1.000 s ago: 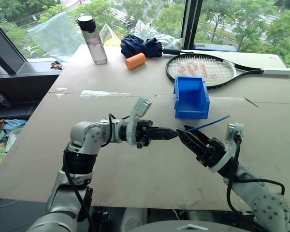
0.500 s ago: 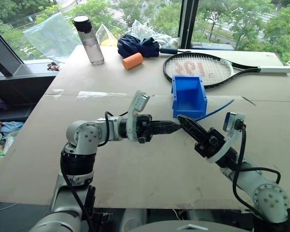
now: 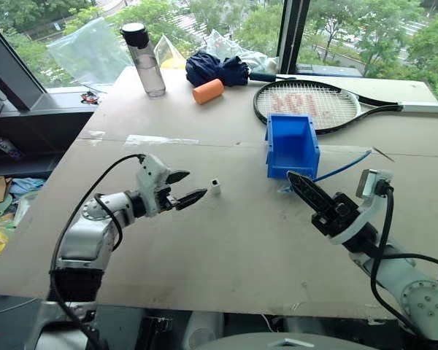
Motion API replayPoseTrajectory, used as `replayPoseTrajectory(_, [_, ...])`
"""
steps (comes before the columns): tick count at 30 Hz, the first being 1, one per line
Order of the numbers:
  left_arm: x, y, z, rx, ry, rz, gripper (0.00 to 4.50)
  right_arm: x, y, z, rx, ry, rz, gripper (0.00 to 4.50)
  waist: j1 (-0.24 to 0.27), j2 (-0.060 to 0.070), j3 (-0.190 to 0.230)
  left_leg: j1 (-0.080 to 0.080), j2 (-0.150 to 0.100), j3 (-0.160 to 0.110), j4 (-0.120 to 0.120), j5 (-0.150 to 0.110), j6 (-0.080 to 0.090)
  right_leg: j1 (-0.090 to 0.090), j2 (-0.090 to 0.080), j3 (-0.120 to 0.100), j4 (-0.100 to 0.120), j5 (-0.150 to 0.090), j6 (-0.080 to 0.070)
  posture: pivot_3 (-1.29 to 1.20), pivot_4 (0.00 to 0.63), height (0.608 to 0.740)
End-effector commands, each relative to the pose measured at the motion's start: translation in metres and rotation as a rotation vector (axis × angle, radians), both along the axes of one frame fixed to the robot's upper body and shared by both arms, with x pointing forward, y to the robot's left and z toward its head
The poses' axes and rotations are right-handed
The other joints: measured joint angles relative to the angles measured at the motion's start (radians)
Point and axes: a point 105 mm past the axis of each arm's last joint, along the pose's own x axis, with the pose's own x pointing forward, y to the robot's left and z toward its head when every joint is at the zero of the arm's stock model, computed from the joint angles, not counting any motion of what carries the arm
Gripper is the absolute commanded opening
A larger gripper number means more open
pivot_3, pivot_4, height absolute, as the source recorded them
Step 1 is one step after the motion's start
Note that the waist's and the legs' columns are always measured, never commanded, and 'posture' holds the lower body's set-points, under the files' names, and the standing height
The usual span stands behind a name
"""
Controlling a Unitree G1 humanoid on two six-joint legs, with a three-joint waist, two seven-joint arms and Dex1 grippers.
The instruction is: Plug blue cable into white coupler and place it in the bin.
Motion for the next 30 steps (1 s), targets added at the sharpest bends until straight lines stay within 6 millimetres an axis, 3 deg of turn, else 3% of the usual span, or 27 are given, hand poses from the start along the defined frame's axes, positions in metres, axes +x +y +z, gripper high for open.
replayPoseTrajectory(1, [0.009,-0.011,-0.003,0.035,-0.059,-0.049,4.16,-0.002,-0.003,0.011,-0.003,-0.042,0.005,0.00,-0.003,-0.001,0.000,0.000,0.000,0.000,0.000,0.000,0.000,0.000,0.000,0.000,0.000,0.000,0.000,0.00,0.150,0.740])
replayPoseTrajectory(6, [0.019,-0.025,-0.014,0.030,-0.046,-0.109,4.16,-0.002,-0.005,0.011,-0.028,-0.042,-0.008,0.00,-0.005,-0.002,-0.001,0.000,0.000,0.003,-0.001,0.000,0.000,0.000,0.002,-0.001,0.000,0.002,0.004,0.00,0.150,0.740])
replayPoseTrajectory(7, [0.019,-0.027,-0.017,0.039,-0.042,-0.125,3.93,-0.003,-0.005,0.010,-0.034,-0.042,-0.009,0.00,-0.005,-0.002,-0.001,0.000,0.001,0.003,-0.001,0.000,0.000,0.000,0.003,-0.001,0.000,0.002,0.004,0.00,0.150,0.740])
replayPoseTrajectory(9, [0.019,-0.029,-0.019,0.049,-0.040,-0.160,3.40,-0.005,-0.005,0.010,-0.044,-0.045,-0.013,0.00,-0.007,-0.002,-0.001,0.001,0.002,0.003,-0.001,0.000,0.000,0.000,0.003,-0.001,0.001,0.002,0.004,0.00,0.150,0.740])
replayPoseTrajectory(15, [0.012,-0.037,-0.013,0.004,-0.031,-0.267,0.57,-0.004,-0.004,0.014,-0.095,-0.091,-0.036,0.00,-0.006,-0.002,-0.001,0.000,0.002,0.003,-0.001,0.000,0.000,0.000,0.003,-0.001,0.001,0.002,0.004,0.00,0.150,0.740])
replayPoseTrajectory(18, [0.002,-0.055,-0.007,-0.003,-0.033,-0.387,0.57,0.000,0.002,0.013,-0.217,-0.155,-0.019,0.00,-0.006,-0.002,-0.001,0.000,0.002,0.003,0.000,0.000,0.000,0.000,0.003,-0.001,0.001,0.002,0.004,0.00,0.150,0.740])
replayPoseTrajectory(24, [-0.023,-0.117,-0.010,0.079,0.026,-0.749,0.57,0.015,0.032,-0.010,-0.607,-0.353,0.187,0.00,-0.001,-0.003,-0.001,0.000,0.001,0.003,0.001,0.000,0.001,0.000,0.003,-0.001,0.001,0.001,0.003,0.00,0.150,0.740])
replayPoseTrajectory(30, [-0.023,-0.131,-0.017,0.136,0.041,-0.836,0.57,0.027,0.040,-0.033,-0.755,-0.431,0.307,0.00,-0.011,-0.004,-0.002,0.000,0.001,0.003,0.001,0.000,0.001,0.000,0.005,-0.001,0.000,0.002,0.004,0.00,0.150,0.740])
